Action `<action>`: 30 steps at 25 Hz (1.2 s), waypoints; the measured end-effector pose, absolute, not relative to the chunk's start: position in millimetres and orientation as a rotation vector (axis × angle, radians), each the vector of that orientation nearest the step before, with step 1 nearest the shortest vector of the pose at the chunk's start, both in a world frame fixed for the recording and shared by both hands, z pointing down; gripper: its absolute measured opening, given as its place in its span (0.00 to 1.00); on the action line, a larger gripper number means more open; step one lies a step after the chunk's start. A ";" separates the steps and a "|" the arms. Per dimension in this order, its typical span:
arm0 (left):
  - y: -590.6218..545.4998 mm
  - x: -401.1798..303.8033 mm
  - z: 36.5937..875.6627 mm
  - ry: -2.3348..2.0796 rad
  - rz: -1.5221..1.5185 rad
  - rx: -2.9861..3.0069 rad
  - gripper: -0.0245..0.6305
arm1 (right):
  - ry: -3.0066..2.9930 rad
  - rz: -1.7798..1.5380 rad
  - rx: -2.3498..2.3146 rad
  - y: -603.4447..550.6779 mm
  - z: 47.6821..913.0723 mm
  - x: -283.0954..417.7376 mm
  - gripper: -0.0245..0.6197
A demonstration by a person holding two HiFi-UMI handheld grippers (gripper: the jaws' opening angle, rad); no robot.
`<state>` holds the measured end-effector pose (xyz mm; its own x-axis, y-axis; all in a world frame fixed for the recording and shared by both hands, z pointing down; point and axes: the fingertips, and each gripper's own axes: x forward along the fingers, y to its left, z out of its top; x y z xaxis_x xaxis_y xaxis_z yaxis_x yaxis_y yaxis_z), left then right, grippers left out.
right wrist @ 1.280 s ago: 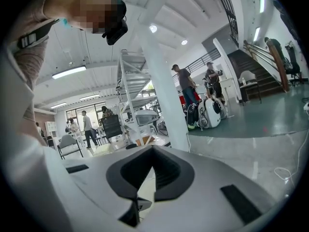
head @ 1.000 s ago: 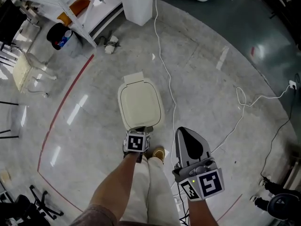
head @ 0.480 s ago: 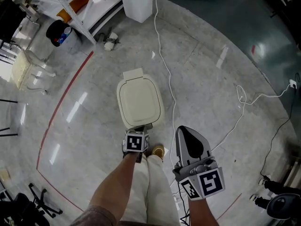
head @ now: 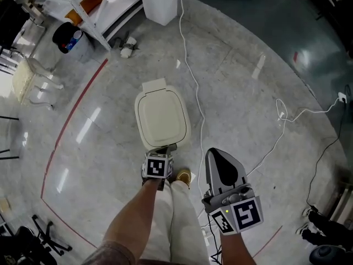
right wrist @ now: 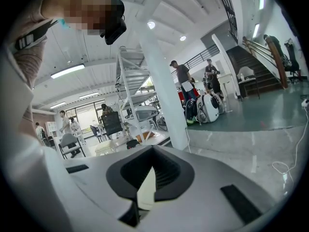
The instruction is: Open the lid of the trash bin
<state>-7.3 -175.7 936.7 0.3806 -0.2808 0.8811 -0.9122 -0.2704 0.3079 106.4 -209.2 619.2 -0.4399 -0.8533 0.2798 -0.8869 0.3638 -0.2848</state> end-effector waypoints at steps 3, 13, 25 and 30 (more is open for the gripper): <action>-176.8 -7.4 937.1 -1.059 0.914 1.772 0.06 | -2.521 0.613 1.615 -210.1 619.8 107.9 0.09; -174.5 -4.9 937.2 -1.051 0.915 1.794 0.06 | -2.510 0.628 1.616 -207.7 624.1 109.7 0.09; -182.5 -12.8 932.1 -1.016 0.890 1.686 0.05 | -2.499 0.630 1.619 -210.0 619.4 109.3 0.09; -191.2 -15.6 907.2 -1.028 0.885 1.671 0.05 | -2.510 0.601 1.612 -216.1 597.6 110.8 0.09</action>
